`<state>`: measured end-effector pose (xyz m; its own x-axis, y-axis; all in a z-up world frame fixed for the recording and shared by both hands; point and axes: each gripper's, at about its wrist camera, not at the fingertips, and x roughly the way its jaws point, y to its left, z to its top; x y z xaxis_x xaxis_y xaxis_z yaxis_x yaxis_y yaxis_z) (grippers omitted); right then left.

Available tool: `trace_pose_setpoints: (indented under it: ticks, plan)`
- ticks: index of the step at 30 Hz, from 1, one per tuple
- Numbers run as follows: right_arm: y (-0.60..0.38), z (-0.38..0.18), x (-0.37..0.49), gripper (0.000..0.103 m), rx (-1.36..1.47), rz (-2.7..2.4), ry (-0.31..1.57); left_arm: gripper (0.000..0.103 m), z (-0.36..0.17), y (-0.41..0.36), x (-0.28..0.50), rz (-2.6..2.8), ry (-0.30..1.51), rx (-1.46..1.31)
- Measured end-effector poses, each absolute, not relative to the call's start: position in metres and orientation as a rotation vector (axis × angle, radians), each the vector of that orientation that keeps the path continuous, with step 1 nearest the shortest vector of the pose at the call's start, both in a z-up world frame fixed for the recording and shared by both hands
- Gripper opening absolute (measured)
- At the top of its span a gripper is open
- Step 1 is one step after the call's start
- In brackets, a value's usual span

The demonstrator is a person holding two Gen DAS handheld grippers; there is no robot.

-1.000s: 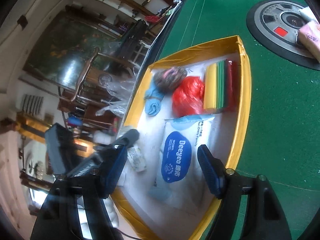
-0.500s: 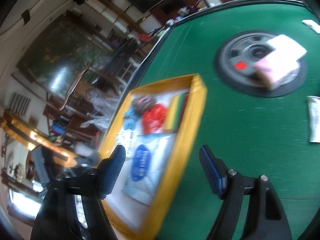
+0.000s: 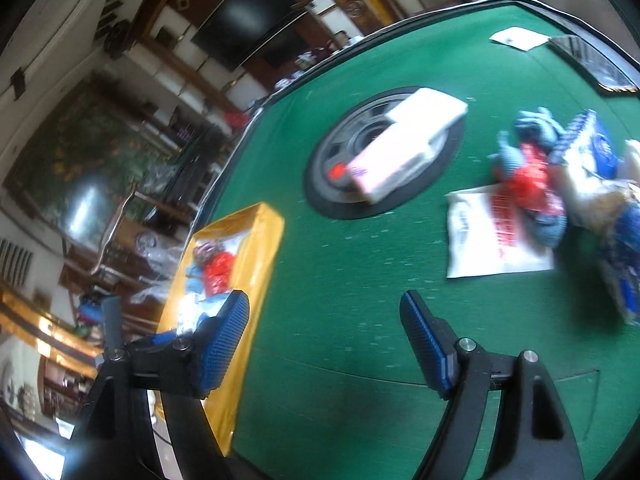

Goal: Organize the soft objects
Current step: 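Move both tools back to the remaining pile on the table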

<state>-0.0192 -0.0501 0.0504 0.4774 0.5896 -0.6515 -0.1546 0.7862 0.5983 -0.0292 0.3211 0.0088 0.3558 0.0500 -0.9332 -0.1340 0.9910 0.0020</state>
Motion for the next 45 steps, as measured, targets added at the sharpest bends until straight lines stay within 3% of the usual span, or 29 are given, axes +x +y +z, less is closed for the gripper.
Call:
trace_pose_setpoints:
  ticks: [6, 12, 17, 24, 33, 39, 42, 45]
  plan:
    - [-0.085, 0.051, -0.022, 0.074, 0.521, 0.416, 0.951, 0.068, 0.014, 0.316, 0.003, 0.134, 1.147, -0.144]
    - [-0.129, 0.085, -0.037, 0.074, 0.421, 0.298, 0.796, 0.067, 0.049, 0.323, -0.020, 0.116, 1.013, -0.242]
    - [-0.174, 0.105, -0.052, 0.093, 0.298, 0.168, 0.588, 0.071, 0.099, 0.316, -0.082, 0.092, 0.784, -0.238]
    - [-0.207, 0.066, -0.018, 0.093, 0.393, 0.125, 0.790, 0.075, 0.118, 0.266, -0.128, -0.152, 0.706, -0.324]
    - [-0.190, 0.061, -0.023, 0.093, 0.396, 0.359, 0.778, 0.075, 0.095, 0.194, -0.132, -0.324, 0.803, -0.340]
    - [-0.162, 0.024, 0.000, 0.093, 0.464, 0.549, 1.005, 0.075, 0.093, 0.173, -0.140, -0.339, 0.821, -0.331]
    - [-0.148, 0.032, -0.017, 0.093, 0.559, 0.834, 0.988, 0.075, 0.092, 0.168, -0.141, -0.336, 0.831, -0.320]
    - [-0.154, 0.055, -0.032, 0.093, 0.505, 0.809, 0.889, 0.075, 0.088, 0.160, -0.137, -0.347, 0.853, -0.320]
